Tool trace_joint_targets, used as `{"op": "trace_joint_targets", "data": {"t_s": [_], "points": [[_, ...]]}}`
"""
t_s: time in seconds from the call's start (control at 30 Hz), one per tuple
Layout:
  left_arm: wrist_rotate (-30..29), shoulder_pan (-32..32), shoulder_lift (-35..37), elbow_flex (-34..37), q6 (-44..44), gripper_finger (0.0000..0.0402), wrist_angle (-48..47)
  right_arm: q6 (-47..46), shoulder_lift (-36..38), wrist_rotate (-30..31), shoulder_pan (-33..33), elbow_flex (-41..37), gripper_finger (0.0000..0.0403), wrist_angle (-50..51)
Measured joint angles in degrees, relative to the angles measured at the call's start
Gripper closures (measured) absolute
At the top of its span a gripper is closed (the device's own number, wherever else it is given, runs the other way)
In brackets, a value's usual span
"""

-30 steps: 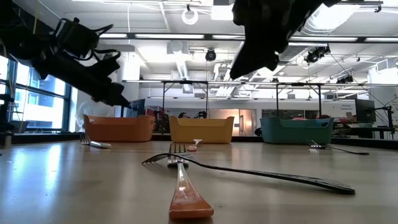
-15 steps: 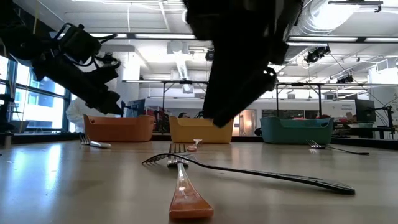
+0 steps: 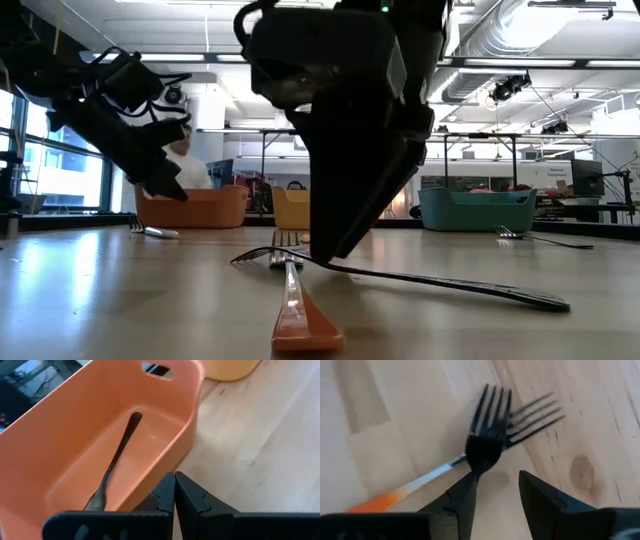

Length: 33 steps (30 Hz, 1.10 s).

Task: Sort silverware by color (type)
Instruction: Put the bottom right black fork into the orange bin

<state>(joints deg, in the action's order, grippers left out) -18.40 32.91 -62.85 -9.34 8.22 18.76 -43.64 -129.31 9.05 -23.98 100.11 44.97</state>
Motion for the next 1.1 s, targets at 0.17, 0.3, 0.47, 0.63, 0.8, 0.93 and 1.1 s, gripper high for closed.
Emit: {"op": "trace_joint_targets", "data": {"t_s": [0.17,0.3,0.47,0.63,0.8,0.93,1.1], "points": [[1.77,1.75,3.15,-0.01,0.59,0.0401,-1.63,0.25,-0.01,-0.23,0.57,0.0,0.0291,0.59],[3.34,3.34,7.75,0.0,0.85,0.0401,-5.67,0.58,-0.01,-0.79,0.73,-0.02,0.0309,0.61],[4.39,5.68,13.4,0.0,-1.95,0.0401,-9.77,0.39,0.12,-1.26,0.73,-1.41,0.0319,-0.22],[6.84,7.84,16.01,0.0,-3.49,0.0401,-14.28,1.3,0.06,-2.25,0.73,-1.46,0.032,-0.72],[10.64,9.79,16.2,-0.14,-3.47,0.0401,-14.69,3.37,-1.08,-3.73,1.13,-1.45,0.032,-2.0],[11.05,11.88,16.33,-0.28,-3.56,0.0401,-15.02,4.44,-1.89,-6.24,2.23,-1.44,0.032,-2.05],[11.03,14.39,16.33,-0.28,-4.77,0.0401,-15.93,6.45,-1.75,-7.63,3.27,-0.69,0.0326,-0.9]]}}
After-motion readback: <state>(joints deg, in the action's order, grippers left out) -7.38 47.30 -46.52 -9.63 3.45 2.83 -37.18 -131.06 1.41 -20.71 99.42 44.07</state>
